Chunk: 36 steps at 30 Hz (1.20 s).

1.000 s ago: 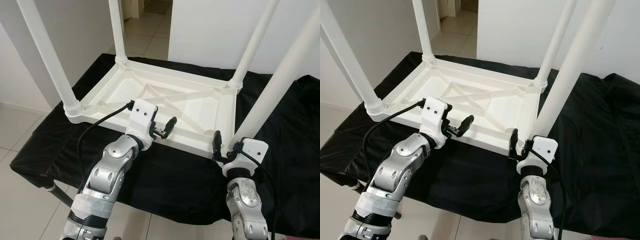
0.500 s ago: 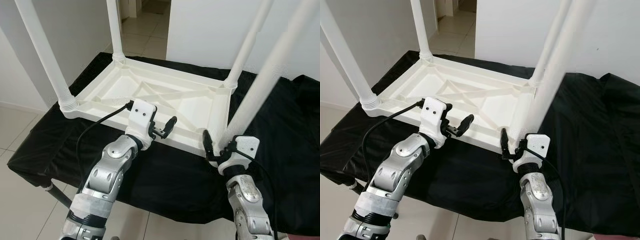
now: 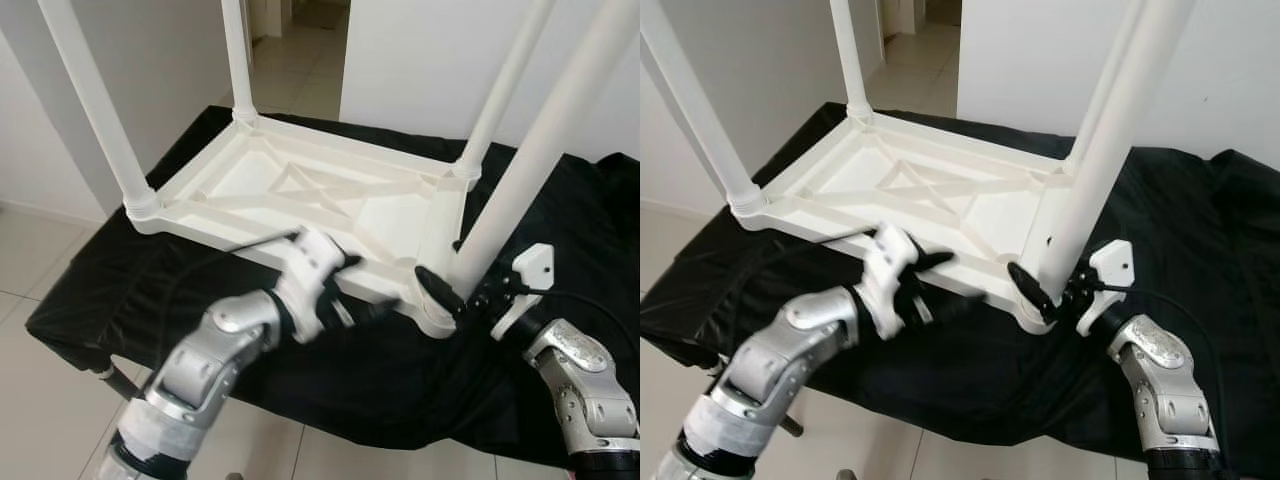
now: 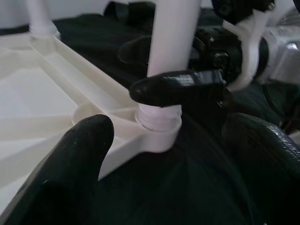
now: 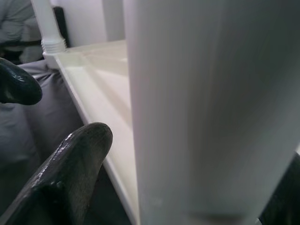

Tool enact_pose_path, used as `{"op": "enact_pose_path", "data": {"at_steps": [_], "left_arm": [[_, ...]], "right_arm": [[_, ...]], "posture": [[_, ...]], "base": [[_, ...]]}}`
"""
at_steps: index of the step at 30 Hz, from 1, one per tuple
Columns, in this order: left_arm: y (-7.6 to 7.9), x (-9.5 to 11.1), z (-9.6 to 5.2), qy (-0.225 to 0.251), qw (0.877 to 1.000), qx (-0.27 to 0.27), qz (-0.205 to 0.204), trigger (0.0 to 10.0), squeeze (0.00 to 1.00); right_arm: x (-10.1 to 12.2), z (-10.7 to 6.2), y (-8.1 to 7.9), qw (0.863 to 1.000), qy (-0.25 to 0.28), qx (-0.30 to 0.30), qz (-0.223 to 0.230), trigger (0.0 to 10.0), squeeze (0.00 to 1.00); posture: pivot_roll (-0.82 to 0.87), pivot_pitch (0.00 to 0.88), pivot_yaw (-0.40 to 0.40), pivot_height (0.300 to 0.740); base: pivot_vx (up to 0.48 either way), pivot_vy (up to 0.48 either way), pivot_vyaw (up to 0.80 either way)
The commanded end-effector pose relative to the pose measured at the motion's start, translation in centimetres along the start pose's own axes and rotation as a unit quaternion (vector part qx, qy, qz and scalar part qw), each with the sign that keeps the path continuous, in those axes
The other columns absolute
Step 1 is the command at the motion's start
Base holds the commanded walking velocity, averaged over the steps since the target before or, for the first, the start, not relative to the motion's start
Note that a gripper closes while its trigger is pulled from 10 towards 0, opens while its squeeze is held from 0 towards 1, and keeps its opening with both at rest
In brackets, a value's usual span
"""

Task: Building children table

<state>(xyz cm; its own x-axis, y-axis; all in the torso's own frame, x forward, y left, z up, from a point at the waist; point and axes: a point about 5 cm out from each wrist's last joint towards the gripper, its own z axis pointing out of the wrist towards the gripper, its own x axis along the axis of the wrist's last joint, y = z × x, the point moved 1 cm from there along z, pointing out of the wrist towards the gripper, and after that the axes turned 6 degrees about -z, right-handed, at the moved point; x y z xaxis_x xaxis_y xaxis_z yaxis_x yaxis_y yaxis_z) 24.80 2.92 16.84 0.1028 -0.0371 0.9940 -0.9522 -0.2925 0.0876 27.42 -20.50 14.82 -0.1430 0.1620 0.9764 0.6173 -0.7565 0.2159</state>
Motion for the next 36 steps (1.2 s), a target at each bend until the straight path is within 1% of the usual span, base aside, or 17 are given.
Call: {"op": "enact_pose_path", "data": {"at_steps": [1, 2, 3, 7, 9, 10, 11, 13, 19, 22, 26, 27, 29, 30, 32, 35, 36], "left_arm": [[0.6, -0.4, -0.1, -0.01, 1.0, -0.022, 0.008, 10.0, 0.0], [0.4, -0.6, 0.1, -0.016, 1.0, -0.016, 0.005, 10.0, 0.0], [0.2, -0.6, 0.4, -0.012, 1.0, -0.006, 0.005, 10.0, 0.0], [0.2, -0.5, 0.5, -0.006, 1.0, 0.002, 0.004, 10.0, 0.0], [-0.1, -0.3, 0.7, -0.005, 1.0, 0.015, 0.005, 10.0, 0.0], [-0.1, -0.3, 0.7, -0.005, 1.0, 0.015, 0.005, 10.0, 0.0], [-0.6, -0.1, 0.9, -0.004, 1.0, 0.024, 0.005, 10.0, 0.0], [-0.8, 0.0, 0.9, -0.003, 0.999, 0.031, 0.014, 10.0, 0.0], [-1.3, -0.3, 0.9, -0.008, 0.999, 0.035, 0.001, 10.0, 0.0], [-1.9, -0.6, 0.9, -0.016, 0.998, 0.056, -0.002, 10.0, 0.0], [-2.2, -0.7, 1.0, -0.016, 0.998, 0.067, -0.002, 10.0, 0.0], [-2.4, -0.8, 1.0, -0.018, 0.997, 0.076, 0.001, 10.0, 0.0], [-2.9, -1.1, 1.1, -0.03, 0.994, 0.098, 0.026, 10.0, 0.0], [-3.2, -1.2, 1.2, -0.032, 0.993, 0.108, 0.031, 10.0, 0.0], [-3.3, -1.3, 1.2, -0.032, 0.992, 0.113, 0.033, 10.0, 0.0], [-3.8, -1.3, 1.3, -0.026, 0.99, 0.135, 0.03, 10.0, 0.0], [-3.9, -1.3, 1.4, -0.025, 0.989, 0.142, 0.024, 10.0, 0.0]], "right_arm": [[-0.2, 0.1, 0.2, 1.0, -0.004, 0.016, 0.005, 10.0, 0.0], [-0.5, 0.4, 0.1, 1.0, -0.011, 0.027, 0.002, 10.0, 0.0], [-0.9, 0.7, 0.0, 0.999, -0.017, 0.039, -0.001, 10.0, 0.0], [-1.2, 0.9, 0.0, 0.999, -0.019, 0.036, -0.005, 10.0, 0.0], [-1.3, 1.2, 0.6, 1.0, -0.016, 0.027, -0.002, 0.0, 0.0], [-1.3, 1.2, 0.6, 1.0, -0.016, 0.027, -0.002, 0.0, 0.0], [-1.3, 1.4, 1.4, 1.0, -0.008, 0.007, 0.002, 0.0, 0.0], [-1.3, 1.4, 1.7, 1.0, -0.006, -0.001, 0.002, 0.0, 0.0], [-1.6, 1.3, 2.0, 1.0, -0.003, -0.013, 0.008, 0.0, 0.0], [-1.9, 1.1, 1.6, 1.0, -0.004, -0.025, 0.015, 0.0, 0.0], [-1.8, 1.2, 1.6, 0.999, 0.003, -0.039, 0.009, 0.0, 0.0], [-1.5, 1.3, 1.4, 0.999, 0.01, -0.051, 0.015, 10.0, 0.0], [-1.1, 1.4, 1.1, 0.996, 0.022, -0.08, 0.02, 10.0, 0.0], [-1.1, 1.5, 0.9, 0.995, 0.019, -0.094, 0.023, 10.0, 0.0], [-1.1, 1.6, 0.7, 0.994, 0.016, -0.102, 0.024, 10.0, 0.0], [-1.6, 1.6, 0.6, 0.986, 0.003, -0.167, 0.029, 10.0, 0.0], [-1.9, 1.6, 0.3, 0.979, -0.006, -0.199, 0.035, 10.0, 0.0]], "posture": [[-0.08, 0.0, 0.008, 0.74], [-0.07, 0.0, 0.012, 0.74], [-0.07, 0.0, 0.011, 0.74], [-0.06, 0.0, 0.007, 0.74], [-0.06, 0.0, 0.002, 0.74], [-0.06, 0.0, 0.002, 0.74], [-0.06, 0.0, -0.009, 0.74], [-0.06, 0.0, -0.009, 0.74], [-0.06, 0.0, -0.026, 0.74], [-0.05, 0.0, -0.039, 0.74], [-0.06, 0.0, -0.039, 0.74], [-0.06, 0.0, -0.042, 0.74], [-0.06, 0.0, -0.044, 0.74], [-0.07, 0.0, -0.045, 0.74], [-0.07, 0.0, -0.045, 0.74], [-0.07, 0.0, -0.045, 0.74], [-0.07, 0.0, -0.045, 0.74]], "base": [[0.0, 0.0, 0.0], [0.0, 0.0, 0.0], [0.0, 0.0, 0.0], [0.0, 0.0, 0.0], [0.0, 0.0, 0.0], [0.0, 0.0, 0.0], [0.0, 0.0, 0.0], [0.0, 0.0, 0.0], [0.0, 0.0, 0.0], [0.0, 0.0, 0.0], [0.0, 0.0, 0.0], [0.0, 0.0, 0.0], [0.0, 0.0, 0.0], [0.0, 0.0, 0.0], [0.0, 0.0, 0.0], [0.0, 0.0, 0.0], [0.0, 0.0, 0.0]]}}
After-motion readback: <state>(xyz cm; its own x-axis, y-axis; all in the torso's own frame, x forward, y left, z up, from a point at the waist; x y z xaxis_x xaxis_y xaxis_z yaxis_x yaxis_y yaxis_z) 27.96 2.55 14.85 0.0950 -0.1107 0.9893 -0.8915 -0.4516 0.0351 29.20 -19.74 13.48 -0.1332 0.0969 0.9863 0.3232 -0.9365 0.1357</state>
